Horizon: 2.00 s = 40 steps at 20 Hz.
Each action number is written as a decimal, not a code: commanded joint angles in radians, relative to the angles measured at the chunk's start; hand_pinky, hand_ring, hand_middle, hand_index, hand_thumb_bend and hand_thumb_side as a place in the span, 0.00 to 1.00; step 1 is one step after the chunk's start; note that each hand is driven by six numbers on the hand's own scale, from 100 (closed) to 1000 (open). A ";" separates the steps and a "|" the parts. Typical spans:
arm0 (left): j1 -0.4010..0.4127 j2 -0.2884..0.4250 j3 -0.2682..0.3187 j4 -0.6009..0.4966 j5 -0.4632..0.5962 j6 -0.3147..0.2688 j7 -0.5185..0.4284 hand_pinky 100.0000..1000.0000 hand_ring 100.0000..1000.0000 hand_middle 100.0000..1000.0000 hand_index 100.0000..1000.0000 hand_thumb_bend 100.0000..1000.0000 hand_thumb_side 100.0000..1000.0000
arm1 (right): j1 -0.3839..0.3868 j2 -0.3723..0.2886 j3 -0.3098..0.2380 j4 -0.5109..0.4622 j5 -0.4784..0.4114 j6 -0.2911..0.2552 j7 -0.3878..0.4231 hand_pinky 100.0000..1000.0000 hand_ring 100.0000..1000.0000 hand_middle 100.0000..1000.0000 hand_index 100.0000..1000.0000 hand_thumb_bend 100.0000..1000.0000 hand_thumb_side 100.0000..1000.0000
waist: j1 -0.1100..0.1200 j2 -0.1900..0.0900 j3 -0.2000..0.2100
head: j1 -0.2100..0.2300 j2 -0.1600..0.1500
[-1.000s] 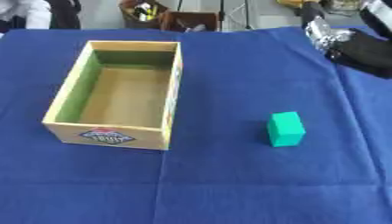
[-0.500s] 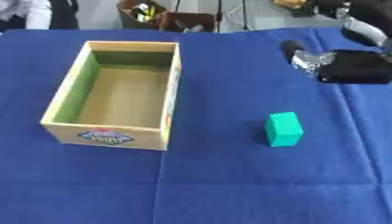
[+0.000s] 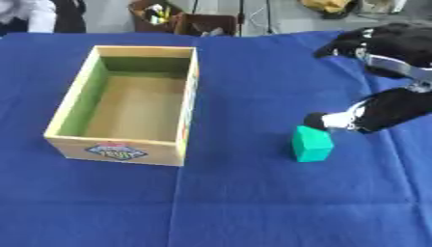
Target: Pick up objects on the table and place them in the box.
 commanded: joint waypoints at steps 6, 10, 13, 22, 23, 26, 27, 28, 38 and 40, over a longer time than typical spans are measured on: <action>-0.015 0.017 -0.001 -0.017 0.004 0.000 -0.006 0.47 0.68 0.85 0.79 0.00 0.96 | -0.015 -0.024 0.029 -0.015 -0.019 0.059 0.102 0.88 0.95 0.85 0.99 0.43 0.52 | -0.001 -0.013 0.008 | -0.011 -0.015; -0.015 0.015 -0.003 -0.017 0.005 0.000 -0.008 0.47 0.68 0.85 0.79 0.00 0.96 | -0.018 -0.017 0.043 -0.015 -0.011 0.076 0.123 0.88 0.95 0.87 1.00 0.38 0.48 | -0.002 -0.012 0.007 | -0.012 -0.019; -0.015 0.014 -0.003 -0.017 0.005 0.001 -0.009 0.47 0.68 0.85 0.79 0.00 0.96 | -0.023 -0.009 0.054 -0.012 0.002 0.086 0.140 0.87 0.94 0.87 0.99 0.36 0.45 | -0.002 -0.012 0.009 | -0.014 -0.020; -0.015 0.010 -0.004 -0.017 0.007 0.002 -0.010 0.47 0.68 0.85 0.78 0.00 0.96 | -0.047 0.029 0.105 0.077 0.027 0.089 0.162 0.87 0.93 0.87 0.98 0.36 0.40 | -0.002 -0.006 0.017 | -0.022 -0.024; -0.015 0.009 -0.004 -0.017 0.007 0.003 -0.011 0.47 0.68 0.85 0.78 0.00 0.96 | -0.049 0.033 0.112 0.089 0.031 0.086 0.163 0.87 0.93 0.87 0.98 0.36 0.40 | -0.002 -0.005 0.017 | -0.022 -0.025; -0.015 0.009 -0.004 -0.017 0.007 0.003 -0.010 0.47 0.68 0.85 0.78 0.00 0.96 | -0.054 0.042 0.127 0.123 0.044 0.078 0.161 0.86 0.93 0.87 0.98 0.35 0.40 | -0.001 -0.002 0.019 | -0.024 -0.026; -0.015 0.009 -0.004 -0.017 0.007 0.003 -0.010 0.47 0.68 0.85 0.78 0.00 0.96 | -0.056 0.045 0.131 0.134 0.050 0.076 0.157 0.86 0.93 0.87 0.97 0.34 0.41 | -0.001 -0.002 0.019 | -0.024 -0.027; -0.015 0.008 -0.004 -0.017 0.007 0.003 -0.010 0.47 0.68 0.85 0.78 0.00 0.96 | -0.058 0.049 0.135 0.145 0.055 0.075 0.154 0.86 0.92 0.87 0.97 0.34 0.41 | -0.001 -0.001 0.019 | -0.025 -0.027; -0.014 0.004 -0.003 -0.017 0.007 0.004 -0.010 0.46 0.68 0.85 0.78 0.00 0.96 | -0.068 0.076 0.162 0.245 0.094 0.051 0.143 0.86 0.92 0.87 0.96 0.33 0.39 | 0.001 0.004 0.023 | -0.029 -0.028; -0.014 0.004 -0.003 -0.017 0.007 0.004 -0.010 0.46 0.68 0.85 0.78 0.00 0.96 | -0.070 0.078 0.166 0.260 0.096 0.046 0.148 0.86 0.92 0.87 0.96 0.33 0.39 | 0.001 0.004 0.023 | -0.030 -0.029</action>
